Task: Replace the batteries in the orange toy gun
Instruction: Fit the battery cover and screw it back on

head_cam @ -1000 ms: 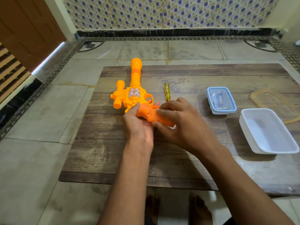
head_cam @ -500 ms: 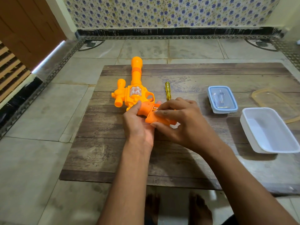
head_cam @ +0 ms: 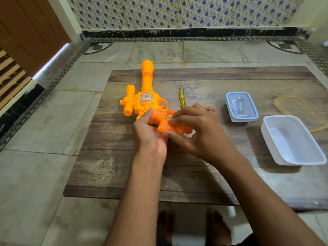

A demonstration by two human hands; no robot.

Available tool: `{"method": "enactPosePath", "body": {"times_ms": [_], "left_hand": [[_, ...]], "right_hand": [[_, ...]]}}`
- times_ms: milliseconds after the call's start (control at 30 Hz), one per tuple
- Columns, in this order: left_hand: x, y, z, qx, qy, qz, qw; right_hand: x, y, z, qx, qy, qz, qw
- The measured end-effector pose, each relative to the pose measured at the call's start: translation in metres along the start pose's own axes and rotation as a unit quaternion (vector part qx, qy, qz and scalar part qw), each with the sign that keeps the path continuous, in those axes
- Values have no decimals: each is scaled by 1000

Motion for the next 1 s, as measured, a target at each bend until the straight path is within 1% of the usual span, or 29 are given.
{"method": "enactPosePath", "body": {"times_ms": [267, 467, 567, 767, 867, 1000], "left_hand": [[0, 1, 2, 20, 14, -7, 1000], [-1, 2, 2, 37, 22, -10, 999], [-3, 0, 2, 40, 27, -13, 999], [-5, -1, 2, 54, 19, 2, 998], [-4, -1, 1, 61, 25, 5, 998], [-4, -1, 0, 63, 33, 12, 997]], "right_hand": [[-2, 6, 4, 26, 8, 20, 999], [-4, 11, 9, -9, 26, 32, 999], [-3, 12, 6, -12, 57, 49, 997], [-7, 9, 2, -104, 132, 51, 984], [-8, 7, -3, -136, 169, 77, 973], [-9, 6, -7, -139, 192, 91, 967]]}}
Point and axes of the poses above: each hand's wrist, its own x-axis away from the middle knuckle, its own y-axis out of the palm, z = x × y, the point moved 1 cm from there along -x, towards the middle knuckle, and after that the axes turned 10 degrees about -z, right-handed, at the moved point
